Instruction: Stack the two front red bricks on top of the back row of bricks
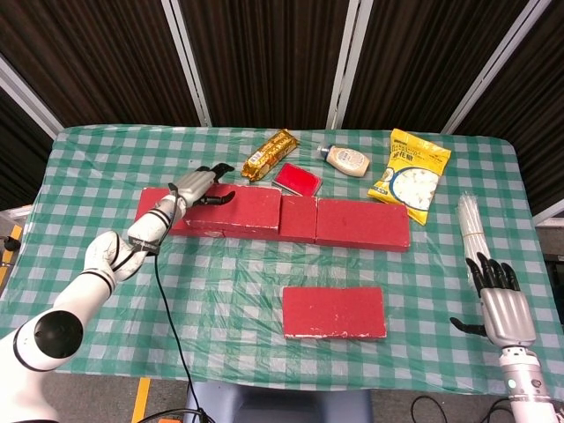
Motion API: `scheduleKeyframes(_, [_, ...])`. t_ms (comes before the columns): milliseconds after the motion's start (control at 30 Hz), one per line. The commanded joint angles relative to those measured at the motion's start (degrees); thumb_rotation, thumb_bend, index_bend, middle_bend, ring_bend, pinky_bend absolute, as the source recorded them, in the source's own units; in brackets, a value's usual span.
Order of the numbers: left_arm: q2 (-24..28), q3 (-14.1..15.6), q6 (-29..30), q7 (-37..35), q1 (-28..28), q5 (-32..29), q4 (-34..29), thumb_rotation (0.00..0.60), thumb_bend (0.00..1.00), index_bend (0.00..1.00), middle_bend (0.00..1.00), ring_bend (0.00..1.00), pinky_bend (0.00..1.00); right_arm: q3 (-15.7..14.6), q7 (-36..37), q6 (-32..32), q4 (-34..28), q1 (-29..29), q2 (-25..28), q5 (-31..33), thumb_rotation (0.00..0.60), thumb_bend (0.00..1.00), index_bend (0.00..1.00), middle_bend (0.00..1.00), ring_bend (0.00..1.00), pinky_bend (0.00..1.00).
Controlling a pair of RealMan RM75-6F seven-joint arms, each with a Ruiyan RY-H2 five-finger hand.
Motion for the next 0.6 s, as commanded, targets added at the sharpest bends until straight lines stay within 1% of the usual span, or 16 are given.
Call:
scheduleKeyframes(33, [0.38,0.0,0.35,0.33,0.1,0.02,-0.62,0.136,0.38,0.0,0.0,0.24,0.0,0.0,-0.19,-0.07,0.0,0.06,-0.12,0.07,0.464,0.05,0.0,0.0,0.0,0.0])
scheduleKeyframes(333, [1.01,-0.6,1.06,1.89,0.29,-0.54,-1.67,0.135,0.38,0.0,0.0,0.21,0.0,-0.03,-0.46,-0.17,0.07,0.19,-0.31,0.14,0.463,0.05,0.0,0.0,0.0,0.0])
scheduleKeyframes(400, [1.08,-0.85,1.21,2.26,0.33,-0.76,-1.73,0.136,0.38,0.0,0.0,0.17,0.0,-0.09,-0.45,-0.16,0.05,0.18,-0.28,0.05,0.463,0.05,0.0,0.0,0.0,0.0])
scheduleKeyframes(500, [1.23,-1.7,2.53,3.2,0.7,-1.41,-1.68,0.136,0.38,0.0,0.0,0.07,0.0,-0.14,-0.33,-0.08,0.04,0.16,-0.24,-0.11,0.462,0.05,0.0,0.0,0.0,0.0])
scheduleKeyframes(600, [1.76,-3.15,6.63,5.59,2.01,-2.33,-1.83,0.124,0.38,0.0,0.0,0.0,0.0,-0.41,0.15,-0.03,-0.04,0.15,-0.12,-0.9,0.463,0.05,0.0,0.0,0.0,0.0])
